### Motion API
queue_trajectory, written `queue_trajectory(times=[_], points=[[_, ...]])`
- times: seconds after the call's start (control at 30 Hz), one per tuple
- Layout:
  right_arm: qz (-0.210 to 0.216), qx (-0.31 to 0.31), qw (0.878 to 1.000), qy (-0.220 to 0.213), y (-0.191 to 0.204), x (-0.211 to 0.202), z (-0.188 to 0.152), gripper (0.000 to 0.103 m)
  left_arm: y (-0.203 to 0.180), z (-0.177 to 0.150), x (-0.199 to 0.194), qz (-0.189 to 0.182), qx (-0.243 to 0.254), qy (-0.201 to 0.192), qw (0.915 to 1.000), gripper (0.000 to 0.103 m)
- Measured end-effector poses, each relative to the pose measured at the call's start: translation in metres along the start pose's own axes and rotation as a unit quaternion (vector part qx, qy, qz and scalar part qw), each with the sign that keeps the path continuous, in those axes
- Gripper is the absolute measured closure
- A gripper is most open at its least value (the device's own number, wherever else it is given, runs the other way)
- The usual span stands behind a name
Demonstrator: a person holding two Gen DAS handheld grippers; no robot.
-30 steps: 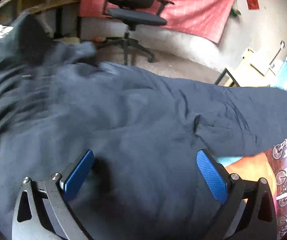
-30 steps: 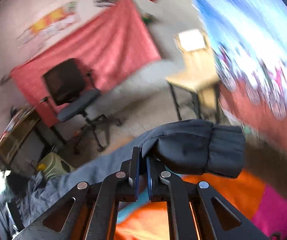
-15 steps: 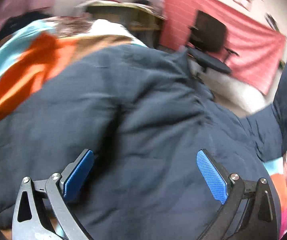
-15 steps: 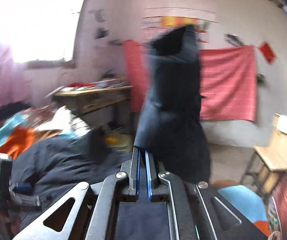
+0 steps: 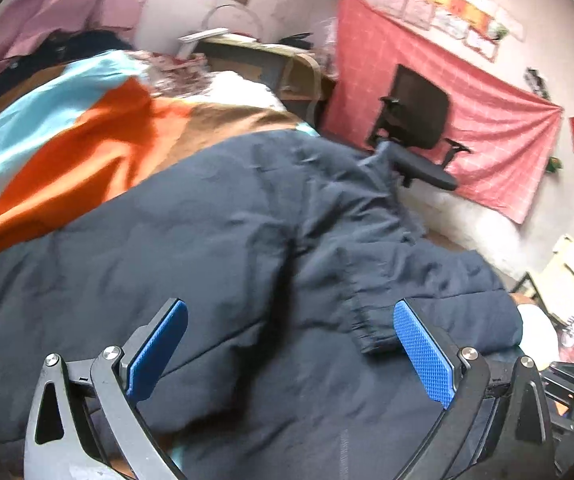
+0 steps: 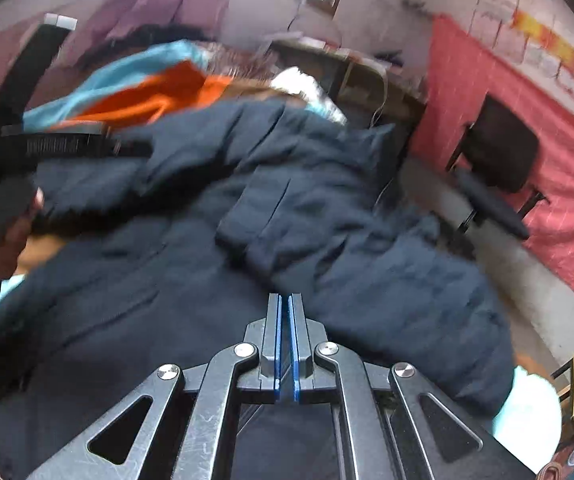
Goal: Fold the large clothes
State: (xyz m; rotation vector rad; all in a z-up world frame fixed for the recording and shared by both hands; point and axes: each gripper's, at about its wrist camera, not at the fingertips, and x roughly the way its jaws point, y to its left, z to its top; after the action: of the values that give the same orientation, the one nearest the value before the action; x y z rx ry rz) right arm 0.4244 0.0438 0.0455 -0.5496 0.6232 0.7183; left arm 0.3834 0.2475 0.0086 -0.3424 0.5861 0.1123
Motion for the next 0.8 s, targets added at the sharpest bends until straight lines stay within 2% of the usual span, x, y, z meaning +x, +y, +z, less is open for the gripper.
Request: queue_trajectory(times=[0.1,0.2,0.3,0.4,0.47,0.57,0.63,0.7,0.8], points=[[0.003,0.037,0.999,0.014,-0.014,-0.005,-0.015,0.095,-0.016,0.009,0.023,-0.026,0.021,0.002,0.9994,0.002],[-0.017,0.100,0.994,0.032,-0.058,-0.008,-0.026,0.072,-0.033,0.013,0.046,-0.027,0.041,0.009,0.9987,0.002],[-0.058,0.174,0.982,0.043,-0.115,-0.005,-0.035,0.052,-0.043,0.012,0.076,-0.018,0.049,0.040,0.9978,0.002],[-0.117,0.231,0.965,0.046,-0.167,0.001,-0.045,0.052,-0.051,0.003,0.100,0.006,0.069,0.070,0.9952,0.002],[-0.148,0.275,0.949,0.048,-0.202,0.013,-0.053,0.052,-0.054,-0.006,0.115,0.033,0.085,0.094,0.9914,0.002],[-0.155,0.342,0.925,0.057,-0.238,0.027,-0.070,0.052,-0.052,-0.020,0.130,0.049,0.093,0.113,0.9880,0.002],[-0.147,0.366,0.916,0.074,-0.250,0.041,-0.082,0.052,-0.053,-0.025,0.133,0.056,0.102,0.113,0.9868,0.002],[-0.130,0.377,0.912,0.092,-0.251,0.055,-0.093,0.052,-0.054,-0.029,0.136,0.062,0.109,0.111,0.9858,0.001],[-0.119,0.370,0.916,0.104,-0.246,0.069,-0.105,0.052,-0.054,-0.035,0.138,0.065,0.111,0.109,0.9856,0.001]])
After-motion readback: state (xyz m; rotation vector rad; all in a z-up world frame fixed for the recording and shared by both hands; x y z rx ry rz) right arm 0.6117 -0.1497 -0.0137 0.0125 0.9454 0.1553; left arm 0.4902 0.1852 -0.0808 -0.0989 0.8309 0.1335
